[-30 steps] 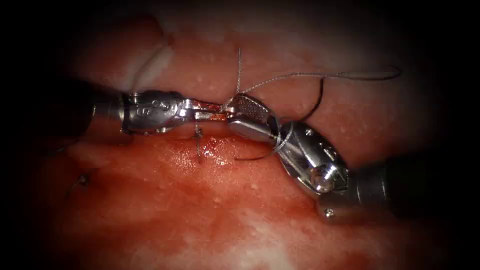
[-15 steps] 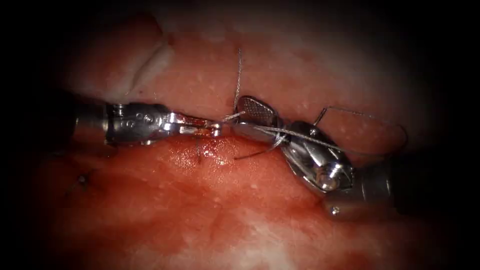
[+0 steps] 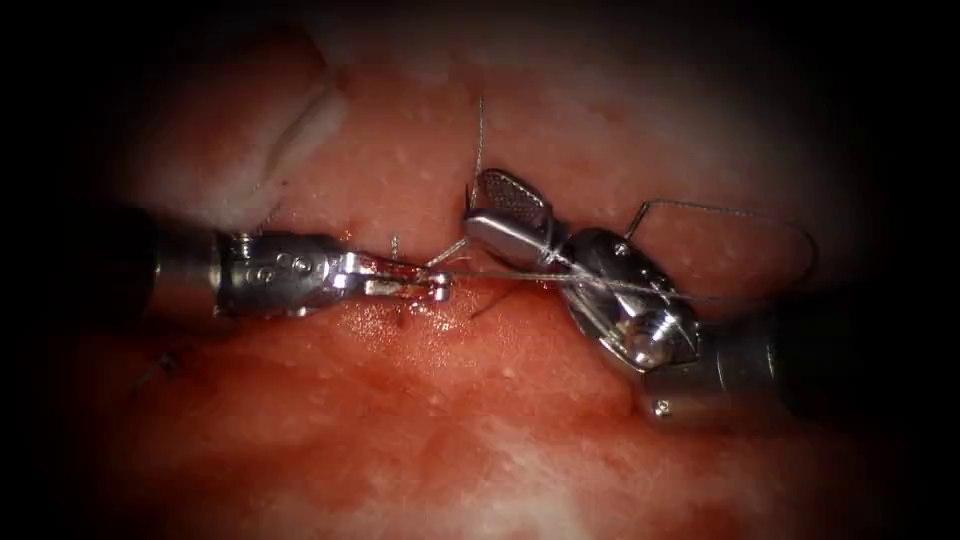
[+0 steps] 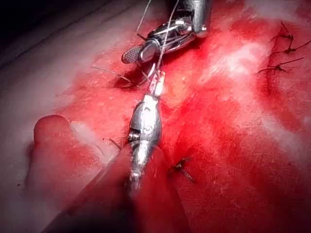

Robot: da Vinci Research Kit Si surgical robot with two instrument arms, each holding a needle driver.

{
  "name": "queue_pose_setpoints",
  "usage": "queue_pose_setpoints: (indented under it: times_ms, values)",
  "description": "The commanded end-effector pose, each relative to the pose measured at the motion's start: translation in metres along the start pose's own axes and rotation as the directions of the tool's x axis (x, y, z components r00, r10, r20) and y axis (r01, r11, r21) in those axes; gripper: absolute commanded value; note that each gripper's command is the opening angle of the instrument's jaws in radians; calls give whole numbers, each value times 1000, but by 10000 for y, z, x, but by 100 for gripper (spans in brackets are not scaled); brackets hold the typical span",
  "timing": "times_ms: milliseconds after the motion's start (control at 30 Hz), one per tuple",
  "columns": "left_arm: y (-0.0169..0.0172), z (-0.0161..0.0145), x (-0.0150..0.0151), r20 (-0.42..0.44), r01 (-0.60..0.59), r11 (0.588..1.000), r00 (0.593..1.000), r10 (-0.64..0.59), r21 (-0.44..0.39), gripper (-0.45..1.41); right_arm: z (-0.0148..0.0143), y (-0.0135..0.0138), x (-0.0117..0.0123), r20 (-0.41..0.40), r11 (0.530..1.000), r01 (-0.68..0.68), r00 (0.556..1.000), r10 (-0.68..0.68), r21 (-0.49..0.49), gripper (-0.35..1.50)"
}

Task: Wound Closure
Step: Grab the short end of the suture with the right tool.

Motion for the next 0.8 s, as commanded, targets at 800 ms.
queue_pose_setpoints:
  times_ms: [800]
  values:
    - [-5, 17, 10, 48, 18, 1000, 999, -18, -6, -45, 16, 3, -2, 132, 954, 13, 991, 28, -300, 117]
